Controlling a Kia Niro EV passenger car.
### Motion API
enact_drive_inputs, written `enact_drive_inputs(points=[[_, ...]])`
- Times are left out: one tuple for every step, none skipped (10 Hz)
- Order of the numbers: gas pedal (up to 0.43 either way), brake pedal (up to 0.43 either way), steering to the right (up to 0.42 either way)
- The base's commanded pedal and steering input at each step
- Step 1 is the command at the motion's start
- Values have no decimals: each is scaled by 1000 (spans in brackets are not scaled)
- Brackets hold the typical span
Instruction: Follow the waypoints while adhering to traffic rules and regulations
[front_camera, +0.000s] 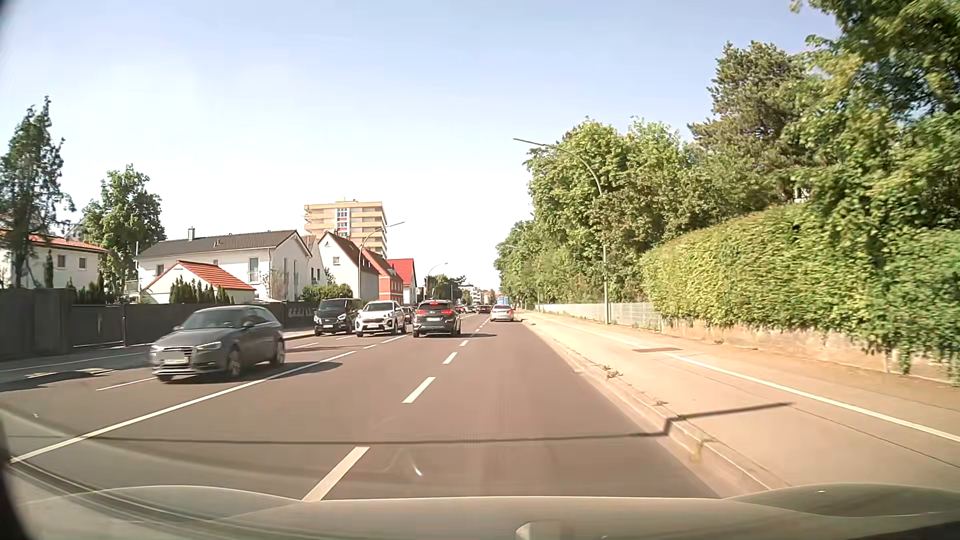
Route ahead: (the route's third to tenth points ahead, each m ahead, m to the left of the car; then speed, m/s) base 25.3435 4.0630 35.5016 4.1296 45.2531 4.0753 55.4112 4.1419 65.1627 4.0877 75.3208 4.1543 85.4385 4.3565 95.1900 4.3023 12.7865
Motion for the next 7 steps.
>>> enact_drive_inputs(points=[[79,0,-3],[79,0,-3],[79,0,-3],[67,0,-3],[67,0,-3],[67,0,-3],[67,0,-3]])
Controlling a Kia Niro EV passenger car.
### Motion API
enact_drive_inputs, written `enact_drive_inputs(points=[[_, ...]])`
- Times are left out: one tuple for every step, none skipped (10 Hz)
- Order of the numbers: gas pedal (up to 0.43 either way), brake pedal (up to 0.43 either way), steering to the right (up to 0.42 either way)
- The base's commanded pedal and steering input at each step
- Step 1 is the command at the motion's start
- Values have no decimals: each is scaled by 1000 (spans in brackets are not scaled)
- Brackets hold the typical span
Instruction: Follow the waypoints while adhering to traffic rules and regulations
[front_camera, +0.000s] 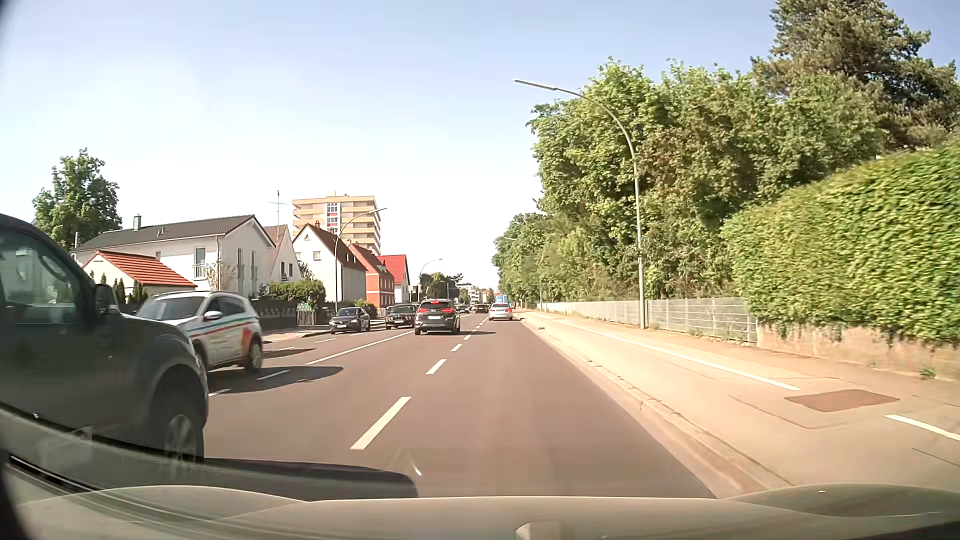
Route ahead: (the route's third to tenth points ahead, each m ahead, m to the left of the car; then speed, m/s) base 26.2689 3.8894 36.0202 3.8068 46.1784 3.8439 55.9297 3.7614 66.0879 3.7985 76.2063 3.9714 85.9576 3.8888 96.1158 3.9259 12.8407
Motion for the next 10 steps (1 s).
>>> enact_drive_inputs(points=[[67,0,-3],[39,0,-3],[39,0,-3],[39,0,-4],[28,0,-3],[28,0,-4],[20,0,-4],[0,0,-4],[0,0,-4],[0,0,-4]])
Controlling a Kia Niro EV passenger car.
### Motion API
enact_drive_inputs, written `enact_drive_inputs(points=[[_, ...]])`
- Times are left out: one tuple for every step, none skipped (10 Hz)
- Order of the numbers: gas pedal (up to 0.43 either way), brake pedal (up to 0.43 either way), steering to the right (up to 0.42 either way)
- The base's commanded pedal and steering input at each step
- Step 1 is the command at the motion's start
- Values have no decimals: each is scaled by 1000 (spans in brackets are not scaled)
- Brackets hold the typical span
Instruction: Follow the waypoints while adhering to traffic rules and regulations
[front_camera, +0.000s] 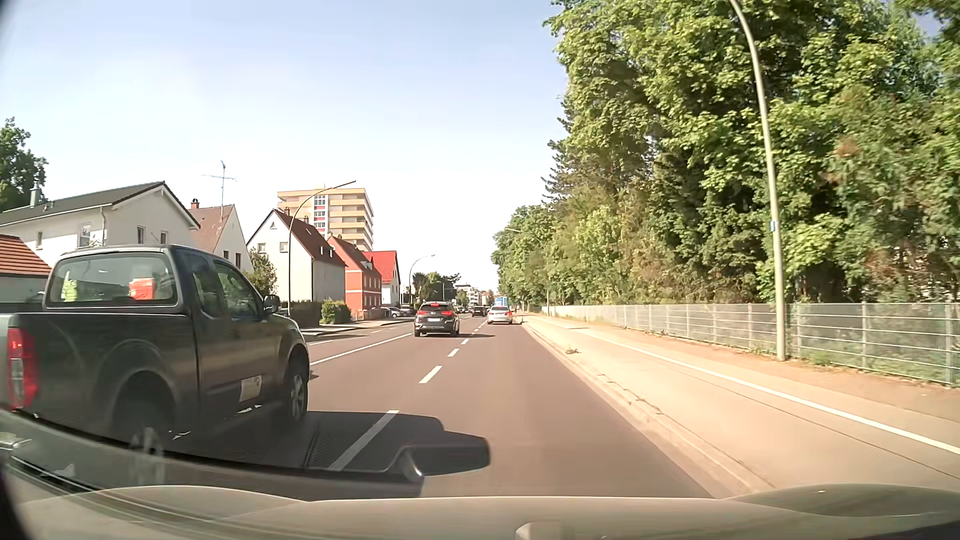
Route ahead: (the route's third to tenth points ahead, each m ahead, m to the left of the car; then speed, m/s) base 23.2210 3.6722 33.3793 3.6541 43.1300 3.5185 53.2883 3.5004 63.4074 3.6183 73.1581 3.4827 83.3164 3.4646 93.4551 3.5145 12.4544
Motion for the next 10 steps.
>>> enact_drive_inputs(points=[[0,0,-5],[0,0,-5],[0,0,-5],[0,0,-5],[0,0,-5],[0,0,-5],[0,0,-4],[0,0,-4],[0,0,-4],[0,0,-3]])
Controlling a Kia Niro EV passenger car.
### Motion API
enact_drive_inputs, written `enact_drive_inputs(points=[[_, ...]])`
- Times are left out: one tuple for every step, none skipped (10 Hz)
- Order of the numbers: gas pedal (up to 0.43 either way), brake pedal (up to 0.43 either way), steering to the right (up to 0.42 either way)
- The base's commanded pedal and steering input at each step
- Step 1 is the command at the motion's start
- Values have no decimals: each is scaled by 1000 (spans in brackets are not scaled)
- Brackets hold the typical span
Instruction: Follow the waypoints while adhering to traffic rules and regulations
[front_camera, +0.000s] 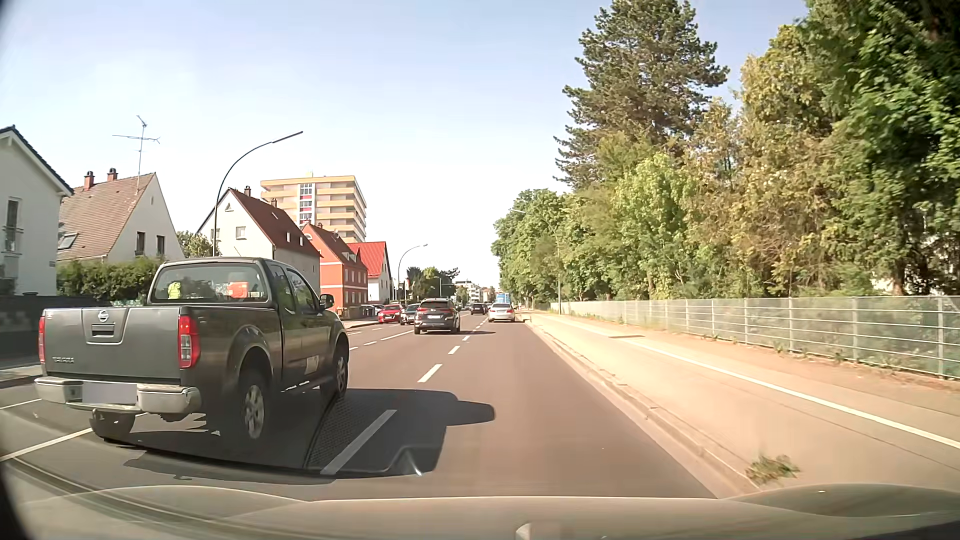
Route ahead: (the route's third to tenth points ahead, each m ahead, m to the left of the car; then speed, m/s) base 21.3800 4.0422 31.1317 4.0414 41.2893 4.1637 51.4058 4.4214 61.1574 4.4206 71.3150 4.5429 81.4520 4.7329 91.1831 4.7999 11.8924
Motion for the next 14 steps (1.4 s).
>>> enact_drive_inputs(points=[[0,0,-4],[0,0,-4],[0,0,-3],[0,0,-4],[0,37,-3],[0,85,-4],[0,116,-3],[0,146,-4],[0,171,-3],[0,165,-4],[0,146,-3],[0,98,-3],[0,73,-3],[0,67,-3]])
